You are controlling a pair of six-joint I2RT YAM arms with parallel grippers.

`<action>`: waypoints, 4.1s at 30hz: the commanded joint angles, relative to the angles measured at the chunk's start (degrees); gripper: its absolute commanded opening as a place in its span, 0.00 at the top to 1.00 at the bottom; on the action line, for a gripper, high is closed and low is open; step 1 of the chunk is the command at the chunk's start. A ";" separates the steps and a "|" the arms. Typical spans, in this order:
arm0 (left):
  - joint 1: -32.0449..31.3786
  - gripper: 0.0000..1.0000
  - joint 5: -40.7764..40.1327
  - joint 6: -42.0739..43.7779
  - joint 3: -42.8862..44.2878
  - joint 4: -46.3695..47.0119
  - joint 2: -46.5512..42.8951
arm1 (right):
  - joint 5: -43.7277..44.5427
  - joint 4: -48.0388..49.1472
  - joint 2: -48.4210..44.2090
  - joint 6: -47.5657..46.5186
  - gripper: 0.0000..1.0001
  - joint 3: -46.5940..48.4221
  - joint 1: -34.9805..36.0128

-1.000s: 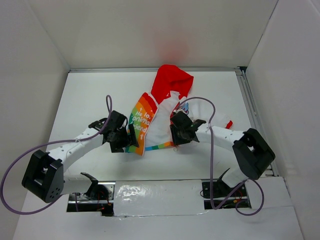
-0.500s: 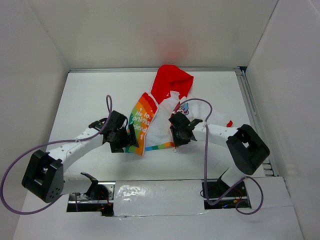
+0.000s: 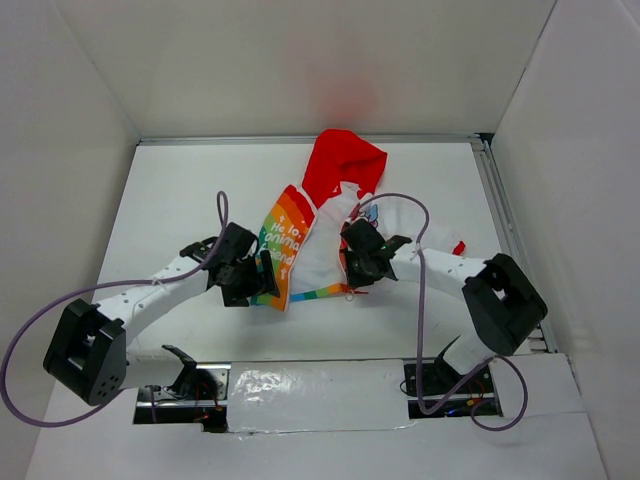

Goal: Zip up the jacket

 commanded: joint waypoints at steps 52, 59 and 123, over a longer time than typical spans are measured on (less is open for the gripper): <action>-11.61 0.26 -17.00 4.58 15.83 -6.48 25.47 | -18.43 9.38 -11.48 -3.59 1.00 -10.41 -8.75; -11.70 0.45 -15.59 4.06 14.60 -4.55 26.78 | -17.82 9.11 -10.95 -2.89 1.00 -10.76 -8.75; -19.44 0.86 -4.95 -6.23 15.22 -14.74 -12.68 | -1.03 -1.25 16.83 13.99 1.00 3.74 -5.84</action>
